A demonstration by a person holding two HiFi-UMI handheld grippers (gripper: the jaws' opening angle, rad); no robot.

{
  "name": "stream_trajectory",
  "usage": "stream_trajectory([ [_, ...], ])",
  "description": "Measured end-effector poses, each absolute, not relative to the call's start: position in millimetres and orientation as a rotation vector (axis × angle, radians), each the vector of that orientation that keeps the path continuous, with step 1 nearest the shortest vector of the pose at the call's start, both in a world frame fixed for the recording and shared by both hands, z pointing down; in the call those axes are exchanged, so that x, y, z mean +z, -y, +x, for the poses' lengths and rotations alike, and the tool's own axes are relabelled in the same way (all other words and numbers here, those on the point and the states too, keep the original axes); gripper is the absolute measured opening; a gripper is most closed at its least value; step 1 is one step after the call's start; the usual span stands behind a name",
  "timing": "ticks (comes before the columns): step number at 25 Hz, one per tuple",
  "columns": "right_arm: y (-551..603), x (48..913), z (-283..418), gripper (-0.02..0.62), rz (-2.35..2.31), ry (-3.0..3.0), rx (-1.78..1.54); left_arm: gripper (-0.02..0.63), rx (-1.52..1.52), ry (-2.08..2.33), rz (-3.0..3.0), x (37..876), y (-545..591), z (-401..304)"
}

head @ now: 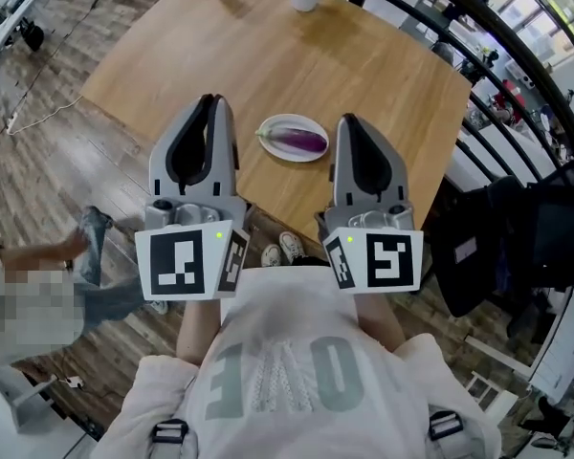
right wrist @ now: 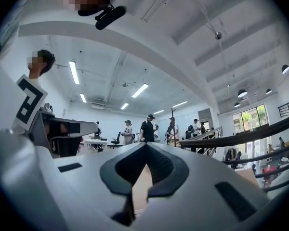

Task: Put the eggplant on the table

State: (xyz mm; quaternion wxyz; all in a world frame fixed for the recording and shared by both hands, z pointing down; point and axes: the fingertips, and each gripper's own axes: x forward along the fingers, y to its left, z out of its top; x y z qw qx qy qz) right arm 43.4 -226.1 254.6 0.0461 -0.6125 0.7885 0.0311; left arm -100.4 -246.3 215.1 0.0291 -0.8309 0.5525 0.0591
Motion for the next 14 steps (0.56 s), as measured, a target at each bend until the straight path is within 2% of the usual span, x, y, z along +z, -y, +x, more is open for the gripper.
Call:
stream_trajectory([
  [14,225.5,260.1,44.0,0.018,-1.849,-2.412,0.034,0.038,0.179,-1.688,-2.572,217.0,245.8,-95.9],
])
